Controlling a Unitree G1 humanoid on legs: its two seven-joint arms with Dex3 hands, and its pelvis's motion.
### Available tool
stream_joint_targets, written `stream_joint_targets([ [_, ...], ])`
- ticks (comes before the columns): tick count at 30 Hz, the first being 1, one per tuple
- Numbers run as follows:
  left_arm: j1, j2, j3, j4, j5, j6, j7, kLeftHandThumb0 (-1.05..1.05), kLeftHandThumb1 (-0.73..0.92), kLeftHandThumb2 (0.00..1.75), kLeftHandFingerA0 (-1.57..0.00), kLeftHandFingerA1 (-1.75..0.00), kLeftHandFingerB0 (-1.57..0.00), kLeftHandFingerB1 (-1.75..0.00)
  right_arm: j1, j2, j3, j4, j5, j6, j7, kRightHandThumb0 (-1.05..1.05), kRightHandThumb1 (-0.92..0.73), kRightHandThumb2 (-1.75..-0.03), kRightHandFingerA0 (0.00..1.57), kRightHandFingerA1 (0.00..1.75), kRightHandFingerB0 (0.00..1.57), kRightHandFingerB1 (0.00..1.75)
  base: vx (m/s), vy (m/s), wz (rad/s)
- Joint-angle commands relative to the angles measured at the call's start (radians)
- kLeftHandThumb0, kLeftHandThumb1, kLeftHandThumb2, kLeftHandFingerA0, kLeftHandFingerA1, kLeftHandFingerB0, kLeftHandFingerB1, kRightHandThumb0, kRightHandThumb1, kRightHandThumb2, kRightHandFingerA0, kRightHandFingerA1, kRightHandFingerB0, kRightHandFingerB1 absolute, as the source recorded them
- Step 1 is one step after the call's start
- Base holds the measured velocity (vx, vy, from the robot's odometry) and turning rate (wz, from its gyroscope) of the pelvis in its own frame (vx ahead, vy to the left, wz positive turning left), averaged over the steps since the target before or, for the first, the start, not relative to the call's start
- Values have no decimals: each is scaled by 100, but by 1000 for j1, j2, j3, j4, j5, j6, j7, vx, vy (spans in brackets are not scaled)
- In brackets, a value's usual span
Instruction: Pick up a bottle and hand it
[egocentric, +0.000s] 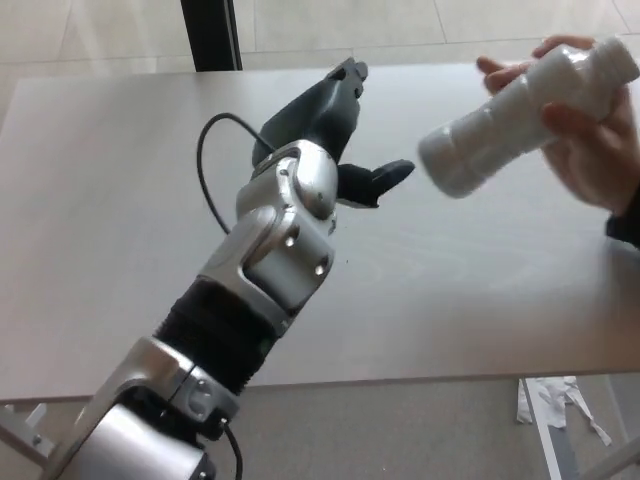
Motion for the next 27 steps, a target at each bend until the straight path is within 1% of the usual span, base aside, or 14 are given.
stream_joint_targets([
  [1, 829, 412, 732, -938, -177, -263, -346, -72, 51, 87, -18, -60, -5, -43, 38, -127, -62, 76, 34, 5, 78, -105, -42, -117, 157, 175, 47, 115, 0, 0, 0],
  [5, 964, 414, 1048, -934, -267, -298, -366, -75, 51, 89, -26, -61, -13, -47, 42, -152, -81, 107, 45, 3, 92, -105, -45, -117, 157, 175, 49, 114, 0, 0, 0],
  [6, 979, 411, 1126, -941, -286, -282, -365, -74, 64, 59, -28, -63, -20, -43, 42, -153, -92, 116, 59, 4, 103, -105, -42, -113, 157, 171, 52, 115, 0, 0, 0],
  [8, 1016, 420, 1331, -915, -367, -287, -364, -76, 66, 60, -28, -74, -18, -52, 37, -155, -106, 135, 66, 4, 93, -105, -45, -116, 157, 175, 54, 116, 0, 0, 0],
  [13, 1012, 410, 1582, -720, -577, -351, -257, -71, 69, 61, -34, -64, -22, -47, 29, -169, -107, 166, 47, 7, 59, -105, -44, -116, 157, 175, 55, 115, 0, 0, 0],
  [15, 1020, 412, 1604, -686, -607, -378, -251, -73, 68, 60, -33, -66, -21, -47, 38, -164, -105, 158, 46, 8, 60, -105, -44, -116, 157, 175, 53, 115, 0, 0, 0],
  [17, 1016, 413, 1641, -645, -627, -377, -219, -75, 67, 60, -46, -66, -23, -50, 43, -166, -99, 165, 39, -13, 72, -105, -44, -116, 157, 175, 49, 113, 0, 0, 0],
  [18, 1009, 404, 1663, -620, -652, -397, -194, -81, 57, 96, -69, -72, -21, -57, 42, -165, -108, 169, 53, -14, 83, -105, -44, -116, 157, 175, 51, 115, 0, 0, 0],
  [19, 1003, 403, 1680, -584, -665, -414, -169, -80, 57, 96, -65, -72, -25, -58, 42, -165, -111, 170, 60, -14, 90, -105, -44, -116, 157, 175, 51, 115, 0, 0, 0],
  [20, 996, 405, 1690, -548, -672, -426, -148, -74, 67, 63, -69, -63, -27, -52, 39, -165, -116, 182, 67, -20, 97, -105, -45, -116, 157, 175, 53, 116, 0, 0, 0],
  [21, 991, 403, 1695, -509, -681, -448, -132, -69, 71, 62, -54, -64, -26, -50, 38, -168, -113, 190, 62, -24, 93, -105, -44, -116, 157, 175, 52, 116, 0, 0, 0],
  [23, 987, 393, 1700, -467, -689, -468, -105, -67, 74, 62, -49, -66, -26, -51, 40, -171, -106, 194, 52, -31, 89, -105, -44, -116, 157, 175, 50, 115, 0, 0, 0],
  [26, 985, 376, 1696, -454, -686, -465, -84, -67, 76, 62, -54, -67, -25, -51, 37, -172, -109, 203, 60, -36, 100, -105, -44, -116, 157, 175, 51, 115, 0, 0, 0],
  [27, 983, 354, 1658, -385, -678, -495, -74, -69, 56, 98, -47, -68, -22, -55, 38, -176, -104, 208, 53, -45, 101, -105, -44, -116, 157, 175, 47, 113, 0, 0, 0],
])
